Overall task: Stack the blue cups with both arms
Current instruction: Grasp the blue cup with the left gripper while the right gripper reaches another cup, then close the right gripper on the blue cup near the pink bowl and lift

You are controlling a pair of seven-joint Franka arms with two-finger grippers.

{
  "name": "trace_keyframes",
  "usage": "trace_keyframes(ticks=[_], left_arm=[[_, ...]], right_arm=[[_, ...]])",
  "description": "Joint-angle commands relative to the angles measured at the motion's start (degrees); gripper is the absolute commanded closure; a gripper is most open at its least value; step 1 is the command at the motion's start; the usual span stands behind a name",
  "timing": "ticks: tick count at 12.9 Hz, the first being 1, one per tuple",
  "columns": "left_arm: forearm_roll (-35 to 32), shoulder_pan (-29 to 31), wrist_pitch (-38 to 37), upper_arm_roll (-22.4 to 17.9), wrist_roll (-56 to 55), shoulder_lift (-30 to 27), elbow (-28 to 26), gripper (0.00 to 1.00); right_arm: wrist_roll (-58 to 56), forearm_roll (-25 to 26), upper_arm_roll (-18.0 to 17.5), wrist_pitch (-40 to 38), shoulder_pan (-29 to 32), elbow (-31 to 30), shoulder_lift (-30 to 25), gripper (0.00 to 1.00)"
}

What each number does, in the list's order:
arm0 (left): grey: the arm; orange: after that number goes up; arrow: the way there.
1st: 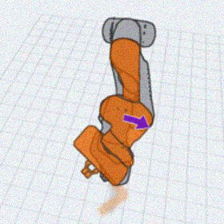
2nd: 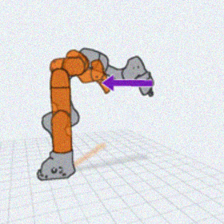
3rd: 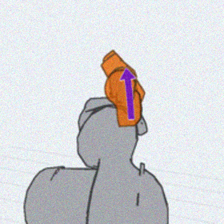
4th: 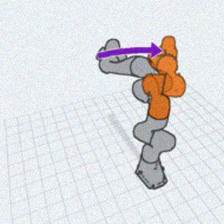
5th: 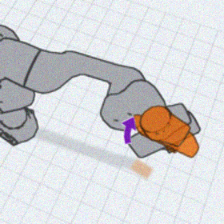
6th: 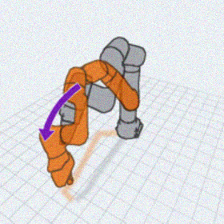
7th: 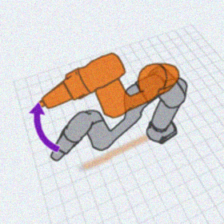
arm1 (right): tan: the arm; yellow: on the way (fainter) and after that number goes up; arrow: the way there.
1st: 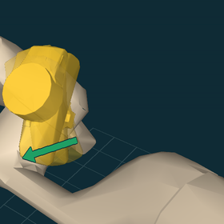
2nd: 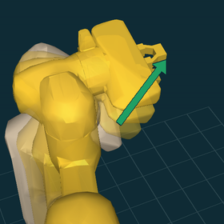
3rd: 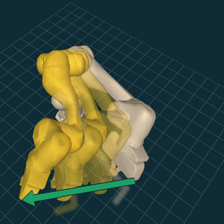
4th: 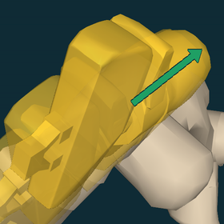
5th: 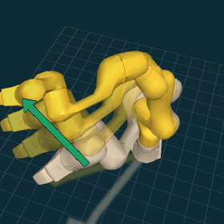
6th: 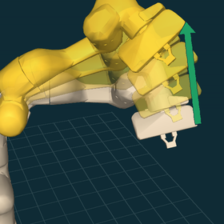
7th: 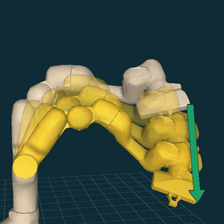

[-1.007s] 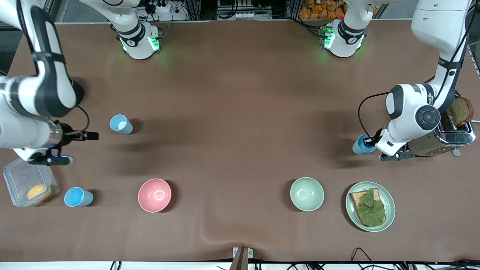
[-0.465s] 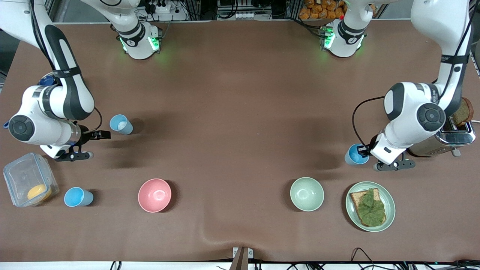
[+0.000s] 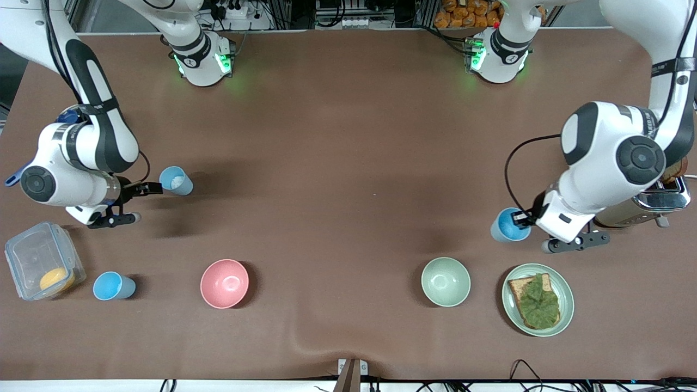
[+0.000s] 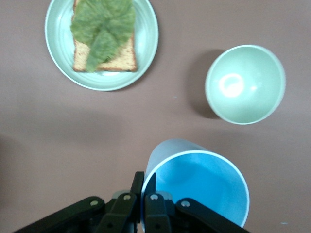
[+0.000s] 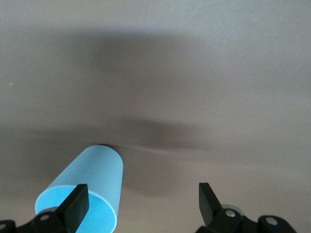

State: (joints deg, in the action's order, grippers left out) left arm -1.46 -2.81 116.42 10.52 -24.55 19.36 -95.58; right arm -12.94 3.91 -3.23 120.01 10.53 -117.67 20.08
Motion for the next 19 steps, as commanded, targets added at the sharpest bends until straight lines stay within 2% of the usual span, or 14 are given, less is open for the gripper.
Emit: trace_keyframes(ticks=[1,5,9,12,13,16,17,19], left_arm=[[-0.8,-2.5,-2.1,0.5,-7.9,1.1,2.9,1.0],[-0.3,-4.0,-2.2,0.6,-11.6,0.2,4.4,1.0],[0.0,-4.3,-3.8,1.5,-15.3,-1.6,4.5,1.0],[0.0,-4.5,-4.0,2.0,-18.5,-1.6,5.2,1.0],[0.5,-4.7,-4.0,2.9,-19.1,-1.4,6.3,1.0],[0.5,-4.9,-3.8,3.6,-22.0,-0.9,6.5,1.0],[0.5,-5.2,-3.8,3.6,-22.6,-0.9,6.5,1.0],[0.5,-5.5,-3.8,3.6,-22.6,-0.9,6.6,1.0]], right_arm=[[-0.7,-0.8,-1.0,0.7,0.8,-3.3,-1.5,0.0],[-2.2,-2.4,-0.9,6.8,0.0,-9.0,-3.4,0.0],[-2.8,-2.5,-0.9,6.6,0.0,-8.8,-3.2,0.42],[-2.4,-2.6,-0.9,6.2,0.1,-8.8,-2.9,0.98],[-2.4,-2.7,-0.8,6.1,0.2,-8.8,-2.7,1.0],[-2.6,-8.9,-0.7,1.7,-0.2,-7.5,-2.6,1.0],[-1.8,-9.2,-0.8,-1.7,-1.3,-4.8,-2.6,1.0],[1.4,-12.8,-0.8,-8.7,-4.0,0.5,-2.6,1.0]])
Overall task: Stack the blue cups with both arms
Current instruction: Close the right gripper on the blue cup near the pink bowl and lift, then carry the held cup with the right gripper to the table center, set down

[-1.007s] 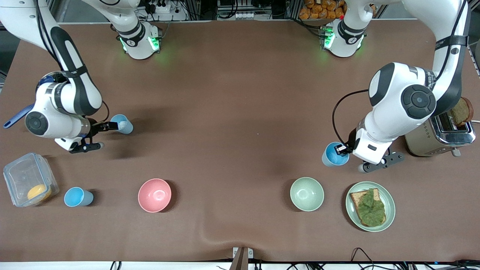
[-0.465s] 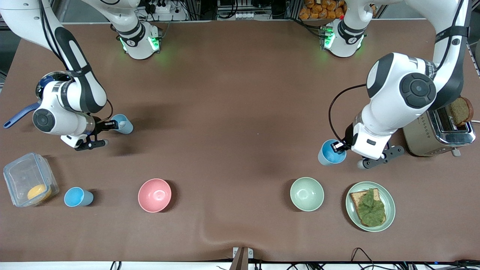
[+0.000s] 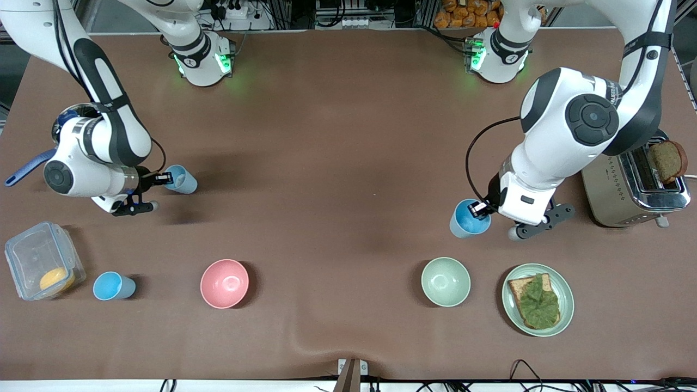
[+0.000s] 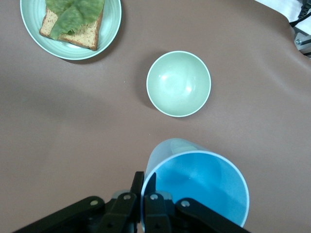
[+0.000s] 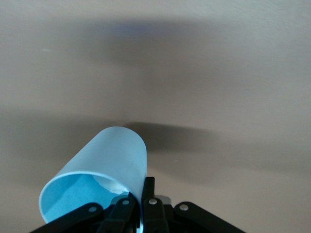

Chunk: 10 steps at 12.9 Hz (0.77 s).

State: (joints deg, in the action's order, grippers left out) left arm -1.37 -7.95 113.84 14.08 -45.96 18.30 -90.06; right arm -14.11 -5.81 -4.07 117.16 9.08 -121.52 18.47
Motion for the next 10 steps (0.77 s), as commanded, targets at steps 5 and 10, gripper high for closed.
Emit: trace_keyframes(ticks=[5,10], left_arm=[[0.4,0.0,-1.4,0.1,-1.0,-0.3,1.8,1.0],[0.6,0.4,-5.1,0.2,-0.7,-0.5,4.4,1.0]], right_arm=[[28.0,-12.7,-0.3,-7.0,-19.1,12.6,0.5,1.0],[51.9,-14.0,-0.3,1.7,-34.5,24.2,12.2,1.0]])
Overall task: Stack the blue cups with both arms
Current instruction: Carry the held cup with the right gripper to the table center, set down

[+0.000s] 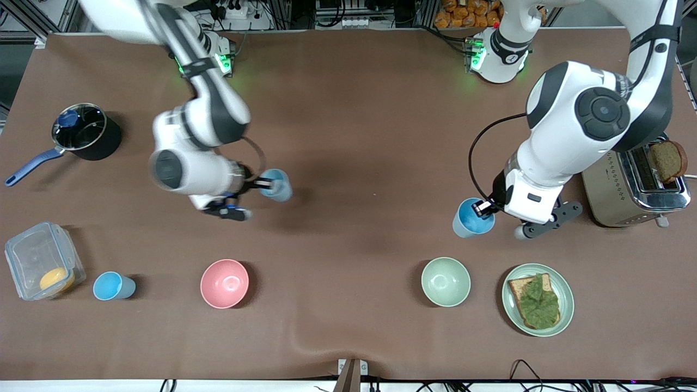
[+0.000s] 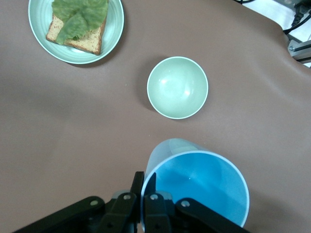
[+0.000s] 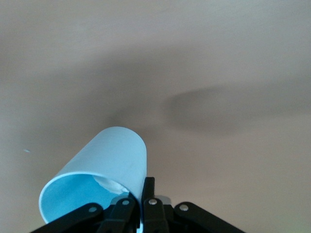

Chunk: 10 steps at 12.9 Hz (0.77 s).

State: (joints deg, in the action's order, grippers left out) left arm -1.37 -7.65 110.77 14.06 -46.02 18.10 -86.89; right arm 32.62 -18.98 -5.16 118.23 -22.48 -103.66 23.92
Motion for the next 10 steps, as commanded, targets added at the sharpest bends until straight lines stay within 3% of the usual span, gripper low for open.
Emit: trace_keyframes(ticks=[1,4,9,10], left_arm=[[0.6,0.1,-2.4,0.2,-0.6,-0.3,1.2,1.0],[3.1,0.3,-2.7,0.2,-0.9,-0.4,1.2,1.0],[3.7,-0.2,-2.8,0.1,-1.2,-0.2,1.3,1.0],[3.7,-0.3,-2.8,0.0,-1.1,0.1,1.2,1.0]], right_arm=[[8.0,-0.3,0.8,2.2,-5.9,7.8,8.7,1.0],[12.8,-0.2,0.8,4.2,-10.5,11.8,13.6,1.0],[12.3,-0.2,0.8,7.5,-10.8,11.5,14.8,1.0],[12.6,-0.3,0.8,7.6,-10.9,11.7,15.2,0.95]])
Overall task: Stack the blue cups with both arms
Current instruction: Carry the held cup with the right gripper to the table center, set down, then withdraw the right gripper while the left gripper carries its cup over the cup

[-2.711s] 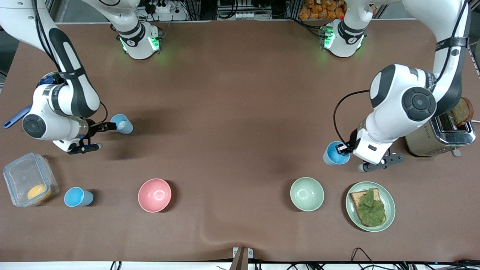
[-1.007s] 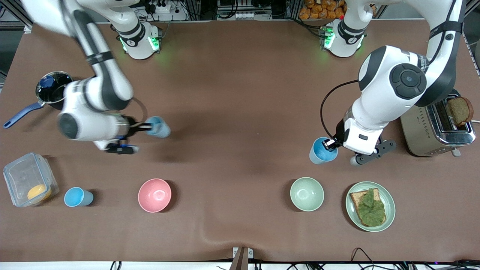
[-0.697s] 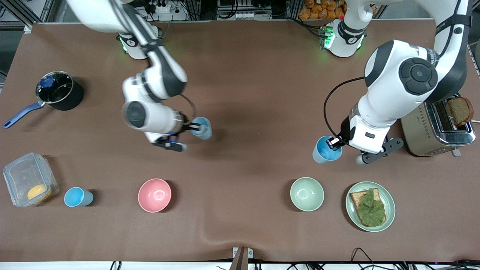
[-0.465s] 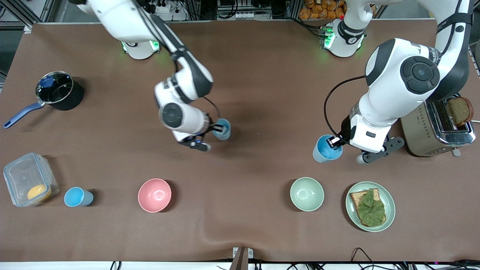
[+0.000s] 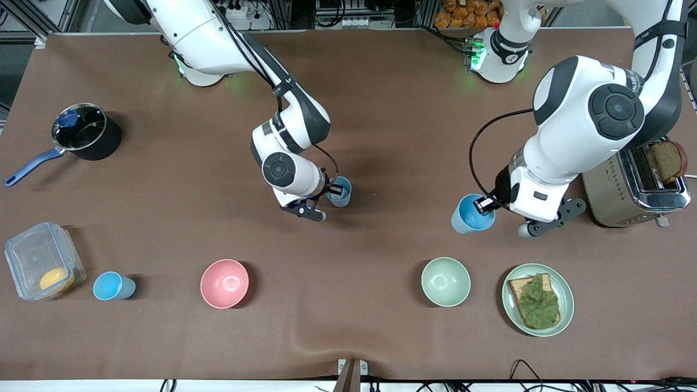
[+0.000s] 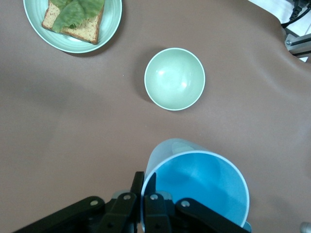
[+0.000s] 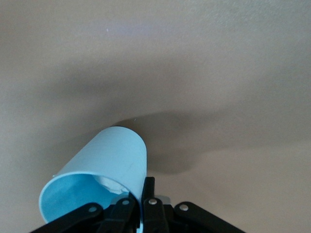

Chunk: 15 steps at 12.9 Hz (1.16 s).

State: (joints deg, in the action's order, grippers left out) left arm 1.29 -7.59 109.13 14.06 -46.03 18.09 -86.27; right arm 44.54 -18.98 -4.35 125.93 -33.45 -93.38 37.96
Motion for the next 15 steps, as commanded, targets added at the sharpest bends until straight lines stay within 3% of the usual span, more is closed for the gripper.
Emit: trace_keyframes(ticks=[1,2,5,11,13,15], left_arm=[[1.0,-0.5,-1.2,0.0,-1.0,0.4,0.6,1.0],[1.3,-0.6,-1.2,0.1,-1.0,0.7,0.6,1.0],[1.4,-1.9,-0.9,0.1,-3.0,1.9,1.4,1.0],[0.6,-10.3,1.4,-0.4,-12.8,4.6,2.3,1.0],[0.6,-14.1,4.2,-0.9,-18.4,7.8,5.0,1.0],[0.3,-19.1,9.3,-1.2,-26.8,12.6,7.9,1.0]], right_arm=[[1.0,-0.6,0.0,-0.1,0.1,1.5,1.4,0.4],[0.9,-0.4,0.0,0.0,0.2,1.6,1.4,0.0],[-0.1,-0.4,0.1,-2.8,1.8,3.7,-0.8,0.0],[-14.5,0.1,1.0,-23.4,13.6,5.0,-9.5,0.0],[-18.2,5.9,0.4,-23.5,19.0,0.6,-13.6,0.0],[-18.7,12.9,-2.5,-23.4,25.0,-3.5,-18.4,0.0]])
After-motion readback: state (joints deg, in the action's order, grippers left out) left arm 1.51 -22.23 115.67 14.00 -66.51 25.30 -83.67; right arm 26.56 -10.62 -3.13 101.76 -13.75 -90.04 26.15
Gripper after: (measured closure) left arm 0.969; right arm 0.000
